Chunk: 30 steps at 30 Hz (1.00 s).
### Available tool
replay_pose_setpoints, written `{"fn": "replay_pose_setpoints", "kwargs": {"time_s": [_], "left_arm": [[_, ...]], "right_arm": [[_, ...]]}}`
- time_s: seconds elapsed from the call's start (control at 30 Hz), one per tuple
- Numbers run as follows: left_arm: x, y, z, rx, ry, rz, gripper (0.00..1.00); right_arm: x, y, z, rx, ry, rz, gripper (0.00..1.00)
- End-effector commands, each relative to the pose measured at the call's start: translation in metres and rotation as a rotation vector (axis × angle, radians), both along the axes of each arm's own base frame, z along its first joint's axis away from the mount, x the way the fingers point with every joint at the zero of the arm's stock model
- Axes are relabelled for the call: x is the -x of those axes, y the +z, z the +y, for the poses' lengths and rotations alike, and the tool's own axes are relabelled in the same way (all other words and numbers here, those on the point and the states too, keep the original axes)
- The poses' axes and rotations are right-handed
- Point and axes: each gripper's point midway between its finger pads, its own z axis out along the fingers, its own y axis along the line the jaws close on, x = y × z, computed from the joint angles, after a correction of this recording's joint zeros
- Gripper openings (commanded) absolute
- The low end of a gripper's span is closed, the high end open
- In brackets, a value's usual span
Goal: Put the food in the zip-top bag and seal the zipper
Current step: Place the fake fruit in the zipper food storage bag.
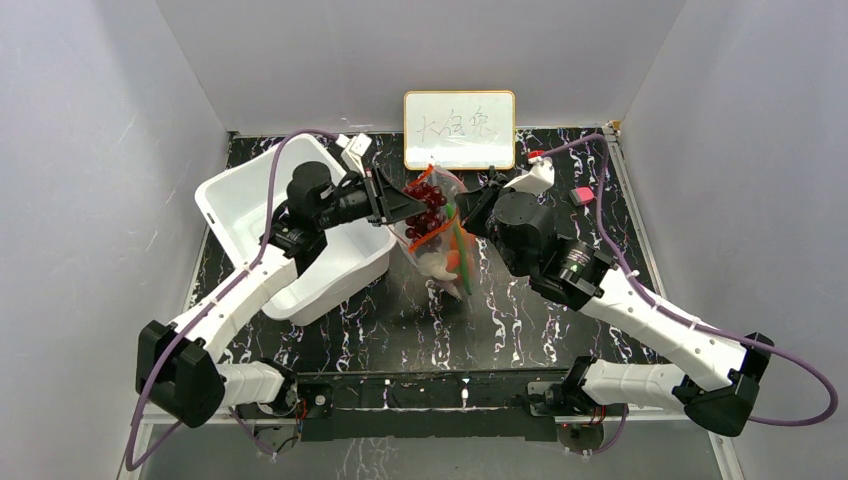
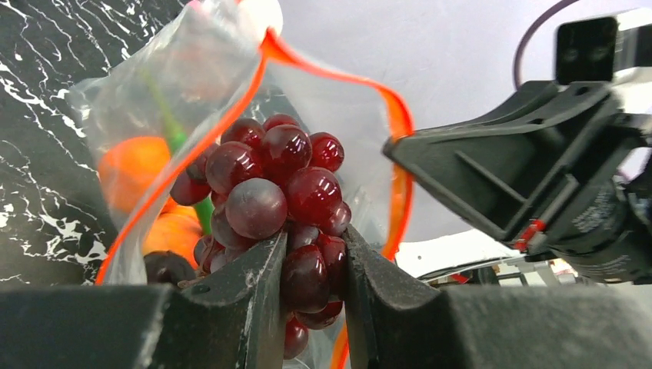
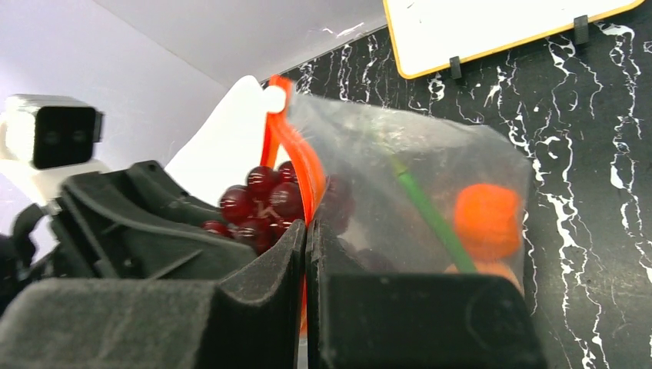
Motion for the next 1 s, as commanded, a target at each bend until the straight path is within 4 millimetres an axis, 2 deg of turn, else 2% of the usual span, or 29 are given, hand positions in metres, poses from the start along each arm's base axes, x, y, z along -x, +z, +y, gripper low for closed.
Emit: {"fn": "replay_pose_setpoints", "kwargs": {"time_s": [0.0,0.13,0.23,0.4,0.5,0.57,0.63,0.67,0.83,0.97], "left_arm": [[0.002,0.0,-0.007,-0.023,-0.043,-0.087,0.09],[0.007,-0.009,-0.014,-0.034,-0.108,-0.079,0.11],[0.011,-0.012,-0.017,-0.051,-0.152,-0.069,0.19],[0.014,-0.012,-0.017,-0.069,-0.146,-0.073,0.52],[0.01,-0.011,-0.011,-0.091,-0.097,-0.084,0.66],[0.009,-0.008,-0.007,-0.113,-0.069,-0.097,0.71],[0.008,-0.006,-0.002,-0.137,-0.045,-0.102,0.84],[0.008,-0.005,0.0,-0.146,-0.034,-0.107,0.96],[0.009,0.002,0.013,-0.196,0.026,-0.145,0.98],[0.009,-0.006,0.028,-0.293,0.074,-0.119,0.98]], "right_arm": [[0.002,0.034,-0.001,-0.116,0.005,-0.074,0.0],[0.002,0.033,-0.001,-0.104,0.011,-0.077,0.0],[0.001,0.028,0.003,-0.086,0.025,-0.072,0.0],[0.002,0.016,0.003,-0.051,0.033,-0.056,0.0],[0.002,0.014,-0.003,-0.016,0.021,-0.061,0.0],[0.003,0.012,-0.008,0.012,0.011,-0.066,0.0],[0.003,0.01,-0.012,0.042,0.005,-0.066,0.0],[0.003,0.009,-0.014,0.056,0.002,-0.065,0.0],[0.004,0.01,-0.019,0.104,0.002,-0.07,0.0],[0.006,0.012,-0.023,0.119,0.004,-0.08,0.0]]}}
